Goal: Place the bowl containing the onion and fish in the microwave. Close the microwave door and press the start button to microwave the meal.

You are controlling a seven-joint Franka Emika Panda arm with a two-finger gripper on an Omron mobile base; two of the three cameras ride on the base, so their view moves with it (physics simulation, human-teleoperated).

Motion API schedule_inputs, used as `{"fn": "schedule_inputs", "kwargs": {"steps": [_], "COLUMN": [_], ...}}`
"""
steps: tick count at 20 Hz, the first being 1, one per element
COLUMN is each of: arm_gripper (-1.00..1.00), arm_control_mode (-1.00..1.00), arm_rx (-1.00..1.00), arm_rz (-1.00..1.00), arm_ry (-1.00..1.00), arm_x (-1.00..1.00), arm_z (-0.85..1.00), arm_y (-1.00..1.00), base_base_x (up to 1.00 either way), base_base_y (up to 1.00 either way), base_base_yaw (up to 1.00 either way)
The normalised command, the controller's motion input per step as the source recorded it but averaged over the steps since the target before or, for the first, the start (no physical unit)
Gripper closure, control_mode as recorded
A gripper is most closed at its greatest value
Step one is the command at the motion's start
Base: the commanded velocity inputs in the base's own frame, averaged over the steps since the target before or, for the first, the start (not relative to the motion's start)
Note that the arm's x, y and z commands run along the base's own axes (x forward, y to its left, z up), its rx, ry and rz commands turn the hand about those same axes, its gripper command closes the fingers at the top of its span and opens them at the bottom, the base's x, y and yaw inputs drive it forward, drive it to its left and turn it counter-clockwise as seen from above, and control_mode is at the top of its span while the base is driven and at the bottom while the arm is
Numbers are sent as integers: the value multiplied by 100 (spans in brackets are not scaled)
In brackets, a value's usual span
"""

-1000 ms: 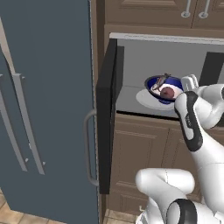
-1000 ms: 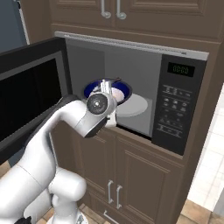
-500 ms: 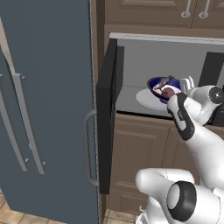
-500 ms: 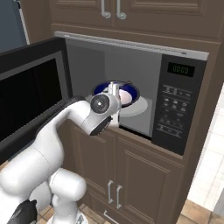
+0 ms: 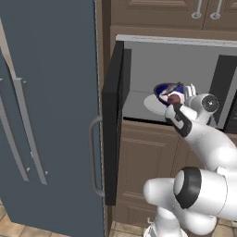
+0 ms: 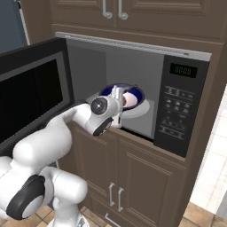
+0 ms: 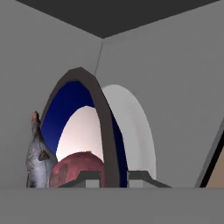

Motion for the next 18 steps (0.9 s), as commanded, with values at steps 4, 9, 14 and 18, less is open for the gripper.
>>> {"fn": "schedule_inputs", "kwargs": {"steps": [4, 9, 14, 18], "arm_gripper": [100, 100, 100, 100], "arm_control_mode": [-100, -100, -100, -100], "arm_rx": [0, 0, 0, 0], "arm_rz": [-7, -2, 0, 0], "arm_ry": [0, 7, 12, 5], "arm_x": [51, 38, 17, 20], "arm_z": [0, -7, -26, -26], "arm_y": [-10, -21, -4, 0], "base_base_x": [0, 0, 0, 0], "base_base_y": [0, 0, 0, 0], "base_base_yaw": [0, 0, 0, 0]}}
